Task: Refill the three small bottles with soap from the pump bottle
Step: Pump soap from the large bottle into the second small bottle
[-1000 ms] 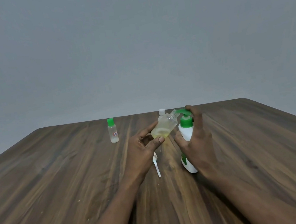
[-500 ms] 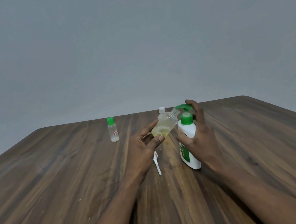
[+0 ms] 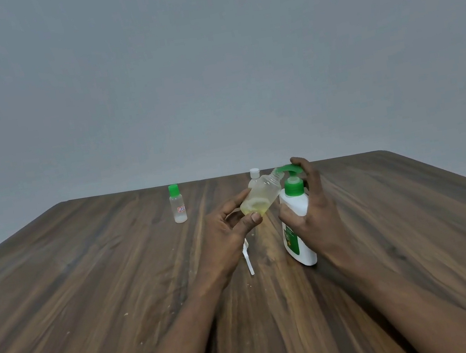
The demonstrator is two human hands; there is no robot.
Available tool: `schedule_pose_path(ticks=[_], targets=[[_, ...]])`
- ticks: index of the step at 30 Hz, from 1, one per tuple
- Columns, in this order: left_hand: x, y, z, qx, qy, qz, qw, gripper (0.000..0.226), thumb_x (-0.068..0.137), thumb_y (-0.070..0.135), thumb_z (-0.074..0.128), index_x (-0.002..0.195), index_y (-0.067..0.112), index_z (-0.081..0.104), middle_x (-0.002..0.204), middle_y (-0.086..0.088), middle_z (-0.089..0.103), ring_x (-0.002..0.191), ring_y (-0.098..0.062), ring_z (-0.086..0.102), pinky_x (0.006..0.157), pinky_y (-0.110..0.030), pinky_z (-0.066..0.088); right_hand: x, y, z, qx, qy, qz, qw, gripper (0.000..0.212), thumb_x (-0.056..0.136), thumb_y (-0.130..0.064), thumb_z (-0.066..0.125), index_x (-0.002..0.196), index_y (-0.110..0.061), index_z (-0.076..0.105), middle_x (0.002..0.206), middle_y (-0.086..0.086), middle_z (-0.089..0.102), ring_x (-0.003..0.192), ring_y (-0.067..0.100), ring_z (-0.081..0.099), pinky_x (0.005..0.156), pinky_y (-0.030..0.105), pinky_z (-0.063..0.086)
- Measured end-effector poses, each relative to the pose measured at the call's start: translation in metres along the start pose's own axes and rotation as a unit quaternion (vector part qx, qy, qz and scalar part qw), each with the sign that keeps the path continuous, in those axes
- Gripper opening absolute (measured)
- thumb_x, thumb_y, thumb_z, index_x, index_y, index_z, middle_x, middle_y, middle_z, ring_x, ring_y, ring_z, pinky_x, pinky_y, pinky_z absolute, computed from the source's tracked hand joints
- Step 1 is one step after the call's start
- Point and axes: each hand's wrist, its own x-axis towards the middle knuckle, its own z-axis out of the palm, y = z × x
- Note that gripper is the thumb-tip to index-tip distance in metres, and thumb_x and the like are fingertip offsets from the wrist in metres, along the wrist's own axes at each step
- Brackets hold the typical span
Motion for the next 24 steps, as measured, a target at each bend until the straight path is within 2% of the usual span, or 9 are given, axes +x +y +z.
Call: schedule_pose_path(ticks=[5,8,10,12,14,17,19,24], targets=[[0.0015,0.0001,0.0004,-0.026,0.024,-0.003,0.999,0.045,0.087,-0.002,0.073,0.125,0.021,0.066,0.116,0.005,0.075,0.109,-0.016,0.072,0.092,-0.033,0.059,0.0002,-0.0011,0.0002,-0.003,-0.012,-0.007,1.000,0.079,0.076,-0.023,0.072,0.139,-0.048,0.032,0.110,-0.027,0.059,0.093,0.000,0.063,0.068,0.007,0.045],[0.0017,-0.0003,-0.0013,-0.044,0.025,-0.003,0.999,0.036,0.091,0.000,0.069,0.125,0.009,0.064,0.118,-0.010,0.074,0.108,-0.030,0.072,0.086,-0.031,0.060,0.0009,-0.0002,0.0001,-0.009,-0.012,-0.013,1.000,0.080,0.079,-0.015,0.073,0.139,-0.047,0.032,0.109,-0.028,0.059,0.092,0.001,0.063,0.068,0.007,0.045],[0.0008,0.0009,-0.0013,-0.054,0.022,-0.005,0.998,0.034,0.092,0.005,0.068,0.126,0.008,0.065,0.116,-0.011,0.075,0.108,-0.034,0.072,0.082,-0.029,0.060,0.0015,-0.0004,0.0000,-0.010,-0.008,-0.016,1.000,0.077,0.080,-0.016,0.074,0.138,-0.045,0.033,0.110,-0.027,0.059,0.093,0.000,0.063,0.070,0.008,0.045],[-0.0003,0.0032,-0.0014,-0.061,0.020,-0.005,0.998,0.034,0.089,0.015,0.069,0.123,0.014,0.067,0.113,-0.005,0.077,0.104,-0.035,0.073,0.078,-0.027,0.060,0.0013,-0.0010,0.0007,-0.007,0.001,-0.016,1.000,0.073,0.081,-0.017,0.074,0.138,-0.041,0.036,0.108,-0.024,0.060,0.094,0.001,0.063,0.072,0.011,0.046],[-0.0004,0.0039,-0.0028,-0.061,0.020,-0.003,0.998,0.029,0.091,0.016,0.066,0.119,0.021,0.069,0.111,-0.001,0.078,0.101,-0.034,0.074,0.076,-0.025,0.059,-0.0001,-0.0022,0.0022,-0.010,0.013,-0.017,1.000,0.067,0.081,-0.021,0.073,0.136,-0.038,0.038,0.107,-0.023,0.060,0.094,0.003,0.063,0.073,0.015,0.048],[0.0002,0.0024,-0.0050,-0.063,0.022,0.004,0.998,0.028,0.096,0.008,0.063,0.120,0.019,0.070,0.112,-0.004,0.077,0.104,-0.034,0.073,0.079,-0.026,0.060,-0.0021,-0.0029,0.0056,-0.011,0.032,-0.017,0.999,0.063,0.081,-0.024,0.074,0.133,-0.033,0.040,0.108,-0.025,0.059,0.094,0.004,0.063,0.075,0.024,0.051],[0.0001,0.0024,-0.0048,-0.068,0.019,0.006,0.998,0.029,0.094,0.011,0.065,0.122,0.017,0.070,0.113,-0.006,0.077,0.106,-0.035,0.072,0.080,-0.028,0.060,-0.0022,-0.0032,0.0068,-0.011,0.037,-0.016,0.999,0.063,0.082,-0.023,0.075,0.133,-0.034,0.040,0.109,-0.025,0.059,0.094,0.004,0.063,0.075,0.026,0.052],[0.0006,0.0041,-0.0010,-0.082,0.012,0.006,0.997,0.036,0.089,0.021,0.067,0.125,0.017,0.068,0.113,-0.004,0.077,0.101,-0.035,0.074,0.081,-0.028,0.060,-0.0011,-0.0032,0.0051,-0.011,0.019,-0.016,1.000,0.078,0.083,-0.028,0.077,0.142,-0.047,0.029,0.108,-0.026,0.060,0.093,-0.002,0.064,0.068,0.007,0.045]])
